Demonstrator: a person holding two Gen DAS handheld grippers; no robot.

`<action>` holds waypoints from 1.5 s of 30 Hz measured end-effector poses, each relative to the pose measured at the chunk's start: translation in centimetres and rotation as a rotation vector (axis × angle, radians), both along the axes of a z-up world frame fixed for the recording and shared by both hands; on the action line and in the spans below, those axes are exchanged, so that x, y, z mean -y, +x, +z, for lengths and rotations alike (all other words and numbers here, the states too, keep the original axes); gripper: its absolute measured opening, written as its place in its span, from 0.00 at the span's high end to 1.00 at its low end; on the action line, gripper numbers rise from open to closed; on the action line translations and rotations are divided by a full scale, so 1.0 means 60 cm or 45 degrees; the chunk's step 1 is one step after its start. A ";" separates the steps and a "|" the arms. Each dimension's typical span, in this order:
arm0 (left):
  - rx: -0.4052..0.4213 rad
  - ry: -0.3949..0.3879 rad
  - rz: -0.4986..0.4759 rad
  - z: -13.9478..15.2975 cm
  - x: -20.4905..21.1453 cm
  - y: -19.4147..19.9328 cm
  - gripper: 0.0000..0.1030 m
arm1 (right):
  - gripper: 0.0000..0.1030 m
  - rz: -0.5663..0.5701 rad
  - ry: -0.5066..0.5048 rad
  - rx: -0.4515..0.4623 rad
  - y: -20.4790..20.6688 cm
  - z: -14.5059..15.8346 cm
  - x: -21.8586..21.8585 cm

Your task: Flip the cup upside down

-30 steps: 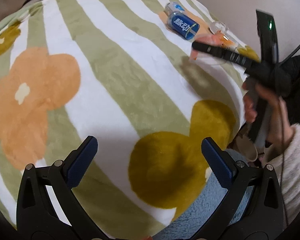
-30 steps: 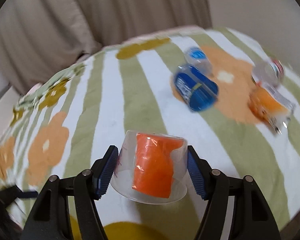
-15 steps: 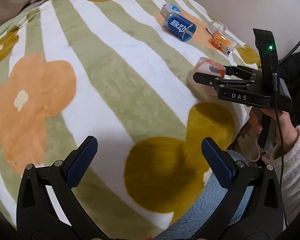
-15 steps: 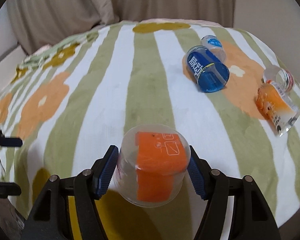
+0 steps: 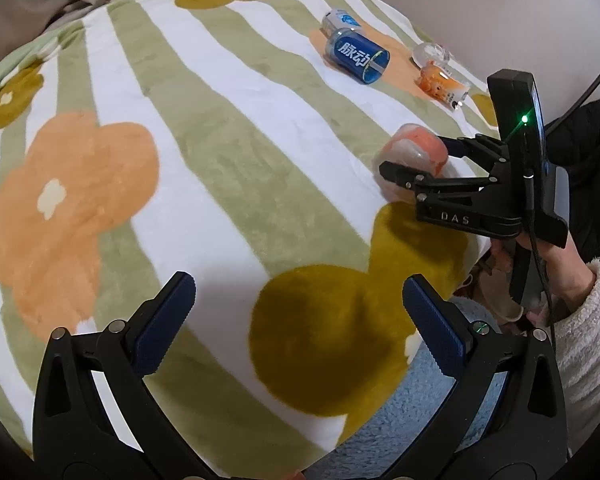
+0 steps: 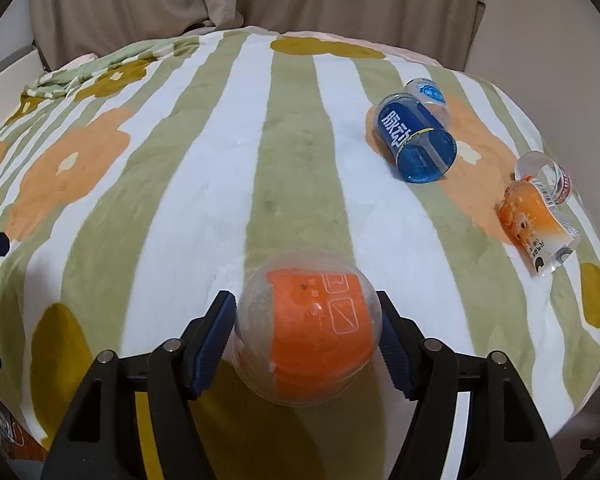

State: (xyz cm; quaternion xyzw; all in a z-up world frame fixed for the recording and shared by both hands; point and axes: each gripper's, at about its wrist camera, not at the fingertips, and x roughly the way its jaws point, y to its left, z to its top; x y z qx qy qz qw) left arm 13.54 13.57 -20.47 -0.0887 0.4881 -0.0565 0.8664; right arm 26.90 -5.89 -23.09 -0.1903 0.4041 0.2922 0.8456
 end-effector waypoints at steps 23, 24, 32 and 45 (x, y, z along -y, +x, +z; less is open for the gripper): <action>0.386 0.141 0.149 0.148 -0.001 -0.066 0.00 | 0.00 -0.059 0.226 0.257 -0.108 0.172 0.087; 0.442 0.147 0.156 0.168 0.001 -0.071 0.00 | 0.00 -0.073 0.234 0.317 -0.125 0.196 0.095; 0.947 0.373 0.137 0.333 0.079 -0.131 0.00 | 0.00 -0.317 0.473 0.621 -0.263 0.373 0.185; 1.072 0.239 0.138 0.331 0.127 -0.199 0.00 | 0.00 -0.634 0.438 0.734 -0.335 0.389 0.256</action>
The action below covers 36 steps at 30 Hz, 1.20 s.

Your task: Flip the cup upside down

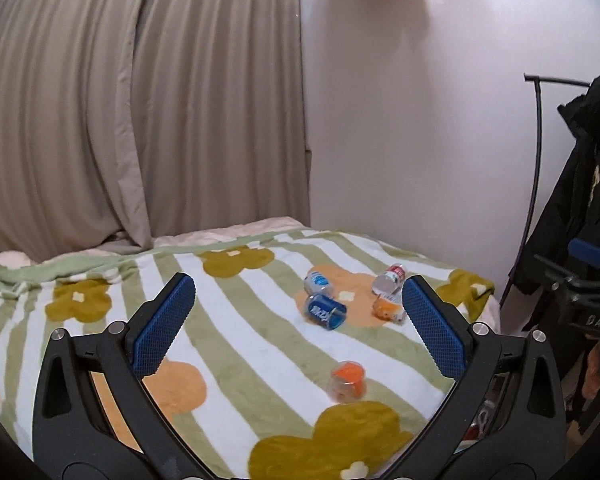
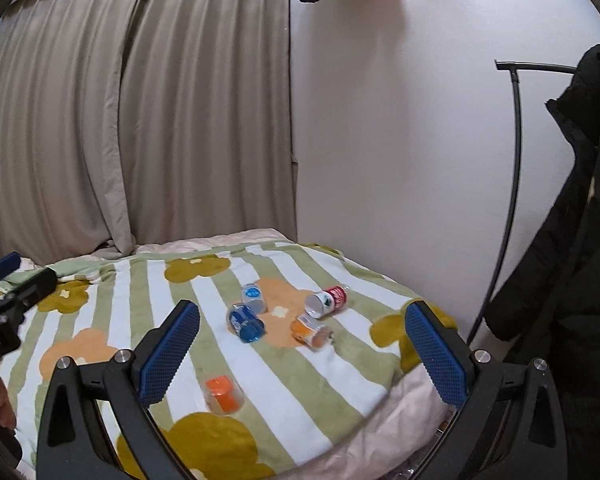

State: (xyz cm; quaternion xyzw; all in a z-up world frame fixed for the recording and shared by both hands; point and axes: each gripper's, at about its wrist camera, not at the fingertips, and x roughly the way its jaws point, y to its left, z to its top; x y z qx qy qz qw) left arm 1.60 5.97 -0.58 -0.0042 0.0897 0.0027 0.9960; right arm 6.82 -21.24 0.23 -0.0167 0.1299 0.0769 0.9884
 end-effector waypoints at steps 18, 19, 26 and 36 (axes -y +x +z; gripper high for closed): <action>0.022 0.032 -0.013 0.015 0.022 -0.019 0.00 | 0.00 -0.022 0.020 0.045 -0.031 0.011 0.010; 0.022 0.034 -0.013 0.014 0.022 -0.017 0.00 | 0.00 -0.022 0.021 0.046 -0.031 0.011 0.010; 0.028 0.042 -0.028 0.014 0.031 -0.017 0.00 | 0.00 -0.023 0.020 0.045 -0.030 0.010 0.010; 0.027 0.058 -0.037 0.016 0.043 -0.013 0.00 | 0.00 -0.033 0.026 0.036 -0.032 0.011 0.015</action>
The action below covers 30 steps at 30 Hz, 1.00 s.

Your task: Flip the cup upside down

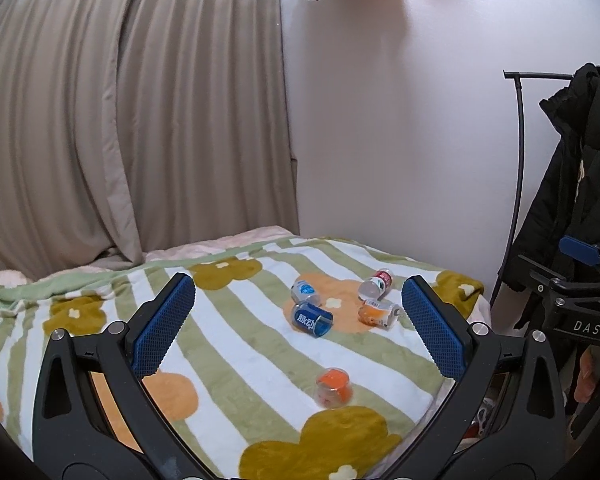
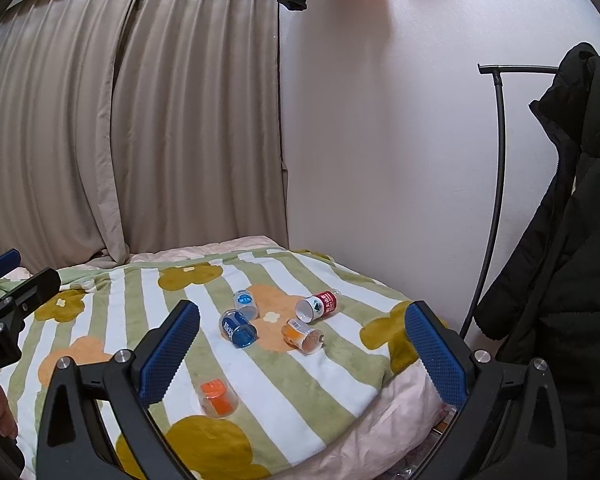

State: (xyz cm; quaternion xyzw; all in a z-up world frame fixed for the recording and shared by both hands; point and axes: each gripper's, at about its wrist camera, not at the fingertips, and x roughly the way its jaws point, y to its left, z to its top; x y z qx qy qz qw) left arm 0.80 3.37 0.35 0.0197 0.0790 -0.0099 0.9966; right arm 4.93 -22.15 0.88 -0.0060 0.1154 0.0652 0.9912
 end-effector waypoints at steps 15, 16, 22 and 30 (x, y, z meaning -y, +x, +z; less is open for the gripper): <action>-0.005 0.004 -0.006 -0.005 0.006 0.002 0.00 | 0.00 -0.007 0.011 -0.011 0.006 -0.004 0.008; -0.002 0.002 -0.007 -0.004 0.006 0.000 0.00 | 0.00 -0.008 0.010 -0.011 0.006 -0.004 0.008; -0.006 -0.002 -0.012 -0.005 0.005 -0.001 0.00 | 0.00 -0.012 0.001 -0.004 0.006 -0.007 0.003; -0.002 0.001 -0.007 -0.004 0.007 -0.003 0.00 | 0.00 -0.016 -0.004 0.005 0.002 -0.006 -0.002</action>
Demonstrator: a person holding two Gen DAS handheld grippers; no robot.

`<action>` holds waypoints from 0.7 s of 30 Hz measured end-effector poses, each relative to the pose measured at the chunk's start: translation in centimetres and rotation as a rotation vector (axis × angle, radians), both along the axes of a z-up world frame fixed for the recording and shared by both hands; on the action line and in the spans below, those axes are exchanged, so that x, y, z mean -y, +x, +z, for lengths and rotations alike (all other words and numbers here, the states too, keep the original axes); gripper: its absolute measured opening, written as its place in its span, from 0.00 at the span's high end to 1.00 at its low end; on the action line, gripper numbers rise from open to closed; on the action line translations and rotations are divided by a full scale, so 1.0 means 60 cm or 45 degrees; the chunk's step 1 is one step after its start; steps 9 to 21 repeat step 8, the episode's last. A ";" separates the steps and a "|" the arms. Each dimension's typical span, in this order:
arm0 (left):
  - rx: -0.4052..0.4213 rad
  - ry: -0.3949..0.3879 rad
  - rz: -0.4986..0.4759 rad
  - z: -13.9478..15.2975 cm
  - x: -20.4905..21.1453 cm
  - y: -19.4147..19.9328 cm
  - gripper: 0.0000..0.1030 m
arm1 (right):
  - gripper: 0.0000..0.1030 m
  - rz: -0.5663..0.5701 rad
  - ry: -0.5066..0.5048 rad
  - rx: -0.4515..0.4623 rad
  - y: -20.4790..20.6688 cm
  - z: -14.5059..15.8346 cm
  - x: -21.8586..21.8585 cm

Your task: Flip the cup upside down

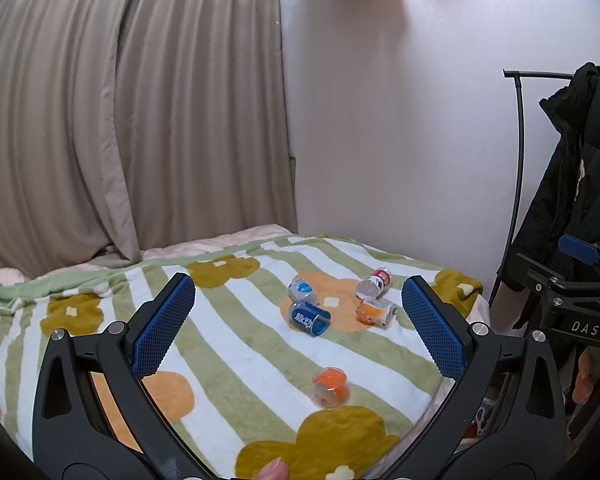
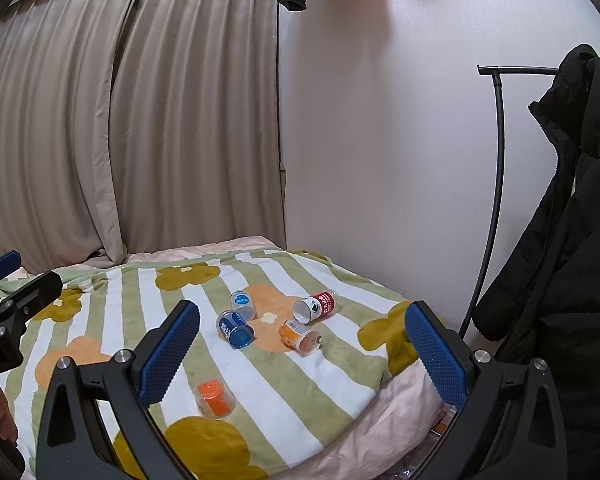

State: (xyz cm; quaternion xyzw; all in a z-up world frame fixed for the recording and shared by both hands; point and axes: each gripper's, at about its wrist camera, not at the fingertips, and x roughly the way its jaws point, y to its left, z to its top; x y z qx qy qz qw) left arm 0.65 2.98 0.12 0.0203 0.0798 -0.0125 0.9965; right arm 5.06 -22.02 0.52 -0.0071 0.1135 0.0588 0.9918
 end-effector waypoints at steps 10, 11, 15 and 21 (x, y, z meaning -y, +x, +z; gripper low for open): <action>0.011 0.015 0.002 0.001 0.005 0.006 0.00 | 0.00 0.003 0.005 -0.002 -0.001 0.001 -0.002; 0.011 0.015 0.002 0.001 0.005 0.006 0.00 | 0.00 0.003 0.005 -0.002 -0.001 0.001 -0.002; 0.011 0.015 0.002 0.001 0.005 0.006 0.00 | 0.00 0.003 0.005 -0.002 -0.001 0.001 -0.002; 0.011 0.015 0.002 0.001 0.005 0.006 0.00 | 0.00 0.003 0.005 -0.002 -0.001 0.001 -0.002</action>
